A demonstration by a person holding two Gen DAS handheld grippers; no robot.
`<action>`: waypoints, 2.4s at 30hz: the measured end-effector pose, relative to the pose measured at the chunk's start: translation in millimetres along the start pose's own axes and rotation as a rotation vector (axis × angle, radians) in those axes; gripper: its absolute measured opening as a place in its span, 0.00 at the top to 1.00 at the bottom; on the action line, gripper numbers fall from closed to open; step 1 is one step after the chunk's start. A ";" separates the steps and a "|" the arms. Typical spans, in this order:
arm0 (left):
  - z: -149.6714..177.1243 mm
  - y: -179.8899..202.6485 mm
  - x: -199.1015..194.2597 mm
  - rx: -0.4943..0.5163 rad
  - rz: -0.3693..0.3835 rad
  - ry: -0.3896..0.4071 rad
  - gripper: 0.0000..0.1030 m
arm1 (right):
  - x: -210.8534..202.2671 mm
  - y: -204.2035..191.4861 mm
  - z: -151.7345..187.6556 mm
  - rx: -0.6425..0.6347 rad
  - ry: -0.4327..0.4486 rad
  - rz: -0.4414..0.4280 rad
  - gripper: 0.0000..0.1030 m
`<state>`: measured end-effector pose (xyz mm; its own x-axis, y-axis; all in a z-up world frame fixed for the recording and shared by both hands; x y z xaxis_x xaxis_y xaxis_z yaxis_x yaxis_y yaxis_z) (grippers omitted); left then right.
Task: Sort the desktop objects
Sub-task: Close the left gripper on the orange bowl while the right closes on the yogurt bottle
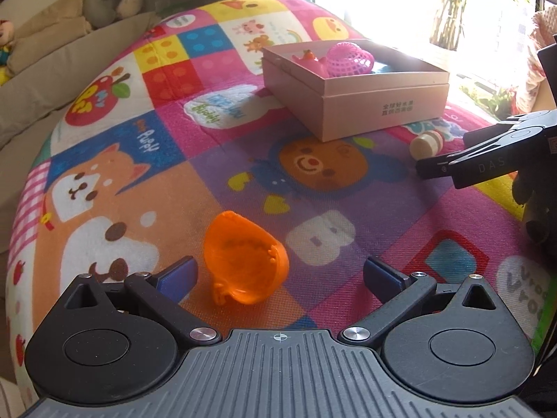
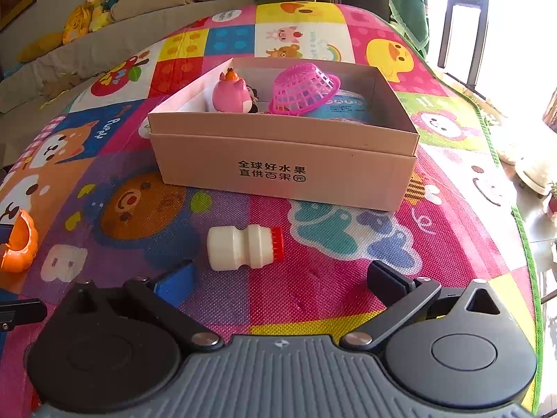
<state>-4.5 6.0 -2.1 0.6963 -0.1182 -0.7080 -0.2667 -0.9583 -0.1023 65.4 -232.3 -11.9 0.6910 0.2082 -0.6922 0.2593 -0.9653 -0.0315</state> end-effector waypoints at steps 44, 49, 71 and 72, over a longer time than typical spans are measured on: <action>-15.5 -5.0 0.1 -0.057 0.069 0.077 0.00 | 0.1 -0.5 -0.4 0.002 0.002 0.000 0.00; -10.8 5.2 -2.2 -0.060 0.129 0.058 0.00 | 0.3 -0.5 -0.3 0.003 0.002 0.000 0.00; -5.8 -6.1 -2.7 -0.032 0.022 0.074 0.12 | 0.7 -0.4 0.0 0.003 0.002 0.001 0.00; -6.1 -7.5 -1.7 -0.038 0.021 0.070 0.21 | 0.7 -0.4 0.0 0.003 0.003 0.001 0.00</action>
<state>0.4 11.8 4.1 0.7356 -0.1554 -0.6593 -0.2576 -0.9644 -0.0601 65.8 -231.8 -12.3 0.6928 0.2080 -0.6904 0.2570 -0.9659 -0.0331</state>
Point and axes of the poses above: each gripper's, at about its wrist camera, not at the fingertips, and x roughly the way its jaws point, y to its right, z to its underside, the point moved 2 cm from there along x, roughly the way its jaws point, and after that the axes turned 2 degrees about x, right-handed, at the moved point
